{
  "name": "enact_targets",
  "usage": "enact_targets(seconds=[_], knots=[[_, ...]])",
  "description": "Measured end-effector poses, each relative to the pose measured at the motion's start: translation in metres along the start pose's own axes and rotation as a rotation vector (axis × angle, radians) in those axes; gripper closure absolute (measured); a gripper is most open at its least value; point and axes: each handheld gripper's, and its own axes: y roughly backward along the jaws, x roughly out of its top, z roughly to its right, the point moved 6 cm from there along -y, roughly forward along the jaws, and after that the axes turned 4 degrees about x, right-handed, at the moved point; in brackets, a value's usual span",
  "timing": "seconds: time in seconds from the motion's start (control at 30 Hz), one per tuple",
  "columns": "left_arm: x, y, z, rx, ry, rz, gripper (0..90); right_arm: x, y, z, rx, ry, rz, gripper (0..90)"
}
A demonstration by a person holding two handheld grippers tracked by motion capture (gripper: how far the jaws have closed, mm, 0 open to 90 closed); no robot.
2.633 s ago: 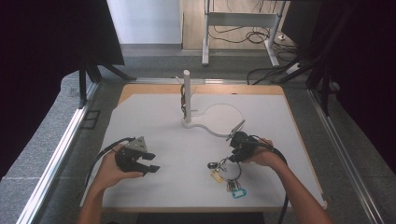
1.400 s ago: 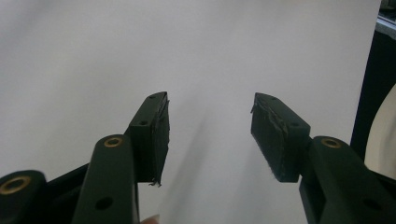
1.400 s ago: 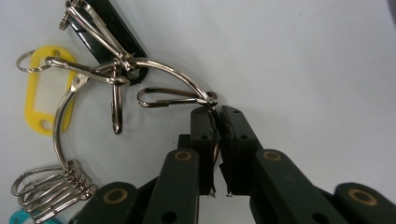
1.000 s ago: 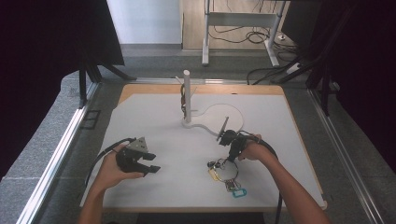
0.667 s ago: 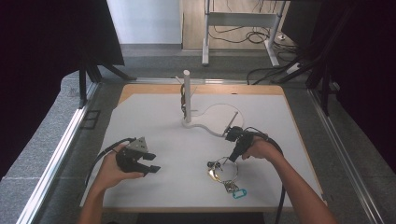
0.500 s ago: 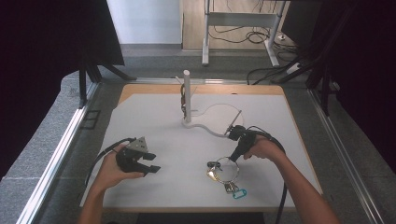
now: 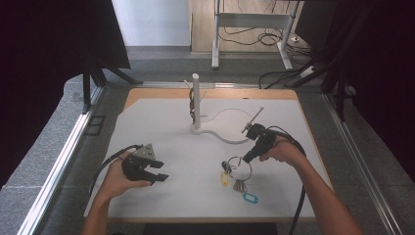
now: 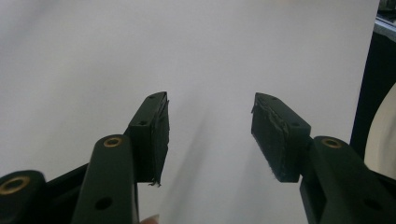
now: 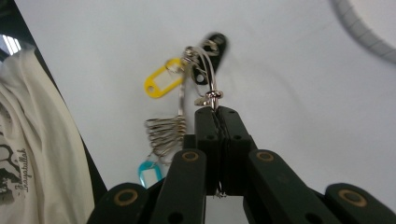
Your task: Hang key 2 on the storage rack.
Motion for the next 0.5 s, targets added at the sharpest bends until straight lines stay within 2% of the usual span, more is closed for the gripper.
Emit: enact_targets(seconds=[0.5], knots=[[0.0, 0.0, -0.001, -0.001, -0.003, 0.002, 47.0, 0.009, 0.026, -0.003, -0.029, 0.005, 0.044, 88.0]])
